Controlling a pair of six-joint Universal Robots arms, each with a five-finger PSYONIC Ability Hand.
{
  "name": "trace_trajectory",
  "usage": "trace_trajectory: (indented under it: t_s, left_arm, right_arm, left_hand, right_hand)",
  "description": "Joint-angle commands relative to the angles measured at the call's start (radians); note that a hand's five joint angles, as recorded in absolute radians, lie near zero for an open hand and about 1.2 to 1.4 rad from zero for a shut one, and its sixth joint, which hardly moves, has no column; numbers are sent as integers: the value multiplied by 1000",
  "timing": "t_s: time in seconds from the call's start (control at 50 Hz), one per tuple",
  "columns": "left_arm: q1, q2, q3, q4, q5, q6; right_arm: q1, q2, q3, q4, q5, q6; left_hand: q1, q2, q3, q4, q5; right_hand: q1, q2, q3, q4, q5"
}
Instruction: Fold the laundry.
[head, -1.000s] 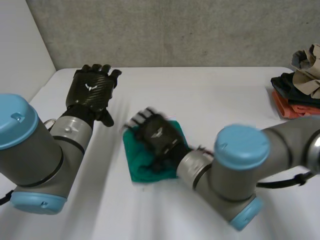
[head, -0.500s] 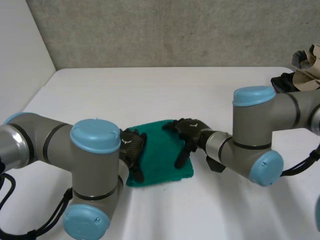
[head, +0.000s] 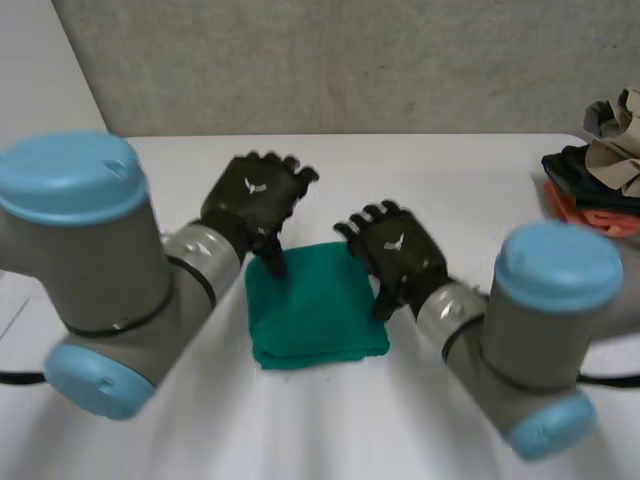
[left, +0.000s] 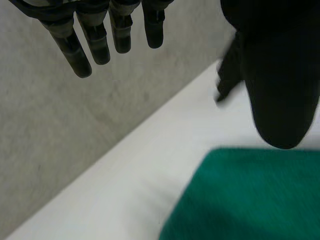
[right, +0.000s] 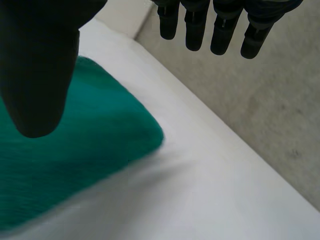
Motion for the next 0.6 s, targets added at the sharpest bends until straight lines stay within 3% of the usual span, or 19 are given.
trace_trajectory:
  t_s: [0.02, 0.08, 0.24, 0.46, 0.6]
  left_arm:
    - [73, 13, 57, -58, 267, -26]
    - [99, 5, 81, -96, 315, -43]
    - [107, -31, 104, -115, 323, -54]
    - [102, -38, 106, -113, 323, -55]
    - [101, -38, 103, -113, 323, -57]
  right_arm:
    - [95, 56, 175, -220, -45, -29]
    - [97, 109, 163, -257, -46, -50]
    - [96, 204, 71, -289, -48, -105]
    - [94, 282, -33, -291, -54, -124]
    - [94, 291, -64, -291, -55, -121]
  left_hand:
    - [-10, -20, -24, -16, -39]
    - [-10, -20, -24, -16, -39]
    - [-7, -17, -21, -14, -36]
    - [-4, -14, -18, -11, -33]
    - [-1, -11, -15, -8, -30]
  right_hand:
    - [-55, -47, -43, -33, -49]
    - [-55, -47, -43, -33, -49]
    - [-39, -31, -27, -18, -33]
    - [284, 292, 296, 306, 290]
    - [622, 629, 633, 643, 627]
